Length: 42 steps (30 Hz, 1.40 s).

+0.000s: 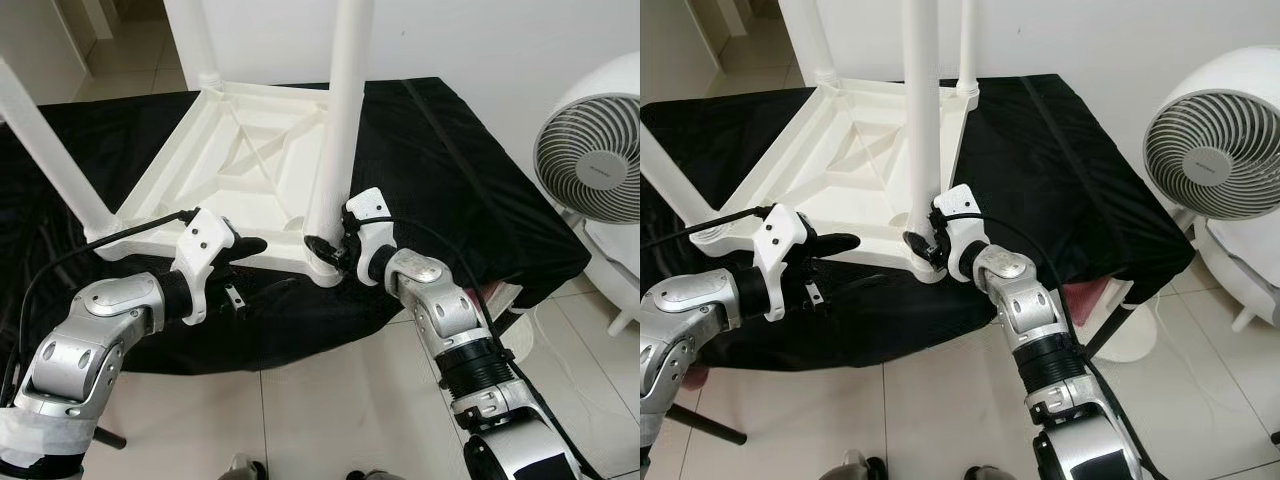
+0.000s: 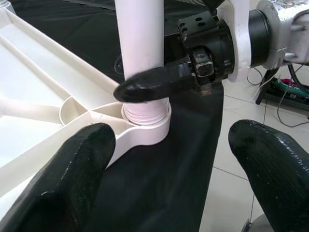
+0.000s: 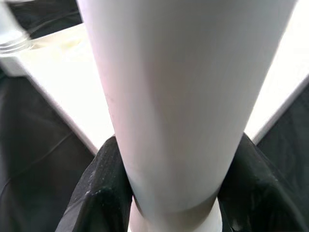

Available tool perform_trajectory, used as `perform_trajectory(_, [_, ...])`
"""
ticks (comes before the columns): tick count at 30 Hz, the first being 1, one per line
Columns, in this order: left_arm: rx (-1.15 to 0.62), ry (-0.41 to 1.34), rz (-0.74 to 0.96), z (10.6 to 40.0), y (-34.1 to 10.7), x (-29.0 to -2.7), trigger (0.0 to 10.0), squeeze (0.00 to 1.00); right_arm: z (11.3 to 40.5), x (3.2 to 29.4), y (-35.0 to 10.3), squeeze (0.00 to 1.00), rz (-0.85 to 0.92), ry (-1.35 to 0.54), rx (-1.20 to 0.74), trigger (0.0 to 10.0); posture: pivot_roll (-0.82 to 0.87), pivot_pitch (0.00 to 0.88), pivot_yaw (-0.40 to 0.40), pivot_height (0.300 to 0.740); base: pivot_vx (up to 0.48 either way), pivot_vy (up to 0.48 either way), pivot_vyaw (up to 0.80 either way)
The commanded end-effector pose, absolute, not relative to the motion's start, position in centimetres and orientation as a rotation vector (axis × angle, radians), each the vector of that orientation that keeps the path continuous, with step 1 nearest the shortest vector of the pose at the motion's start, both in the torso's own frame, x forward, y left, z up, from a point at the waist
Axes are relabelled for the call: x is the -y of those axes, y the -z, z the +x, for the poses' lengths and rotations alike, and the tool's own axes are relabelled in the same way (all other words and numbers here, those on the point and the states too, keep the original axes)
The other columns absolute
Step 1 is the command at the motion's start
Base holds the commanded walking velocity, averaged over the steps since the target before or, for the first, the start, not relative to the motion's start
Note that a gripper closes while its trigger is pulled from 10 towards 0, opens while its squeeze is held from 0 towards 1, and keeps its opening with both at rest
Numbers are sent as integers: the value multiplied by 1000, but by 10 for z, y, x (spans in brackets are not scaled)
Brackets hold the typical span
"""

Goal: Building children table

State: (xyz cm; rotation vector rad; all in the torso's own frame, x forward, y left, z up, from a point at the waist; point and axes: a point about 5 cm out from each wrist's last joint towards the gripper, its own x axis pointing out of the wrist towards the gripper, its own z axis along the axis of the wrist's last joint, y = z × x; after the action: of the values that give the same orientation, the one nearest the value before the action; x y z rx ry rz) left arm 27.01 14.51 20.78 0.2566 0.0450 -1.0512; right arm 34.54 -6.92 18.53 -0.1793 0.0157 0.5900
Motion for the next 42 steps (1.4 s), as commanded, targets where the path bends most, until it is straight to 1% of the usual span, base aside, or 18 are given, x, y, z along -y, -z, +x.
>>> perform_trajectory(1, [-48,1112,266,267,-210,-141,10000,0,347,82,-175,0,-172,-397,-69,0,-35,149,48,740,0,0,0])
perform_trajectory(8, [-24,1085,244,273,-212,-135,10000,0,340,86,-172,0,-75,-65,-68,0,-41,147,49,740,0,0,0])
perform_trajectory(16, [-13,1074,235,275,-214,-133,10000,0,341,83,-173,0,-46,-13,-68,0,-42,146,49,740,0,0,0])
perform_trajectory(17, [-11,1071,234,275,-214,-133,10000,0,342,79,-174,0,-36,-39,-68,4118,-40,144,47,740,0,0,0])
perform_trajectory(18, [-10,1067,233,276,-214,-133,10000,0,342,75,-180,0,-42,-72,-42,10000,-40,144,47,740,0,0,0])
perform_trajectory(19, [-11,1065,233,275,-214,-134,10000,0,341,73,-187,1000,-48,-121,3,10000,-41,141,44,740,0,0,0])
perform_trajectory(22, [-12,1064,232,275,-214,-134,10000,0,340,71,-191,1000,-52,-152,32,10000,-41,141,44,740,0,0,0])
perform_trajectory(24, [-13,1062,231,275,-213,-135,10000,0,338,64,-199,973,-74,-269,67,10000,-40,141,43,740,0,0,0])
perform_trajectory(25, [-13,1062,231,275,-213,-135,10000,0,338,64,-199,973,-74,-269,67,10000,-40,141,43,740,0,0,0])
perform_trajectory(26, [-13,1061,231,275,-213,-135,10000,0,338,62,-202,0,-97,-318,87,10000,-40,141,43,740,0,0,0])
perform_trajectory(28, [-12,1060,229,275,-213,-134,10000,0,337,59,-209,0,-179,-469,128,10000,-43,136,42,740,0,0,0])
perform_trajectory(30, [-12,1060,229,275,-213,-134,10000,0,337,59,-209,0,-179,-469,128,10000,-43,136,42,740,0,0,0])
perform_trajectory(32, [-11,1059,228,275,-213,-135,10000,0,337,61,-211,0,-236,-601,123,10000,-41,132,40,740,0,0,0])
perform_trajectory(33, [-11,1059,228,275,-213,-135,10000,0,337,61,-211,0,-236,-601,123,10000,-41,132,40,740,0,0,0])
perform_trajectory(35, [-11,1057,227,275,-212,-135,10000,0,333,63,-211,0,-333,-773,128,10000,-40,129,39,740,0,0,0])
perform_trajectory(40, [-11,1054,227,275,-212,-136,10000,0,329,64,-209,0,-390,-902,109,10000,-36,128,37,740,0,0,0])
perform_trajectory(41, [-12,1050,226,274,-212,-136,10000,0,325,66,-204,0,-422,-1039,65,10000,-36,128,37,740,0,0,0])
perform_trajectory(42, [-12,1050,226,274,-212,-136,10000,0,325,66,-204,0,-422,-1039,65,10000,-36,128,37,740,0,0,0])
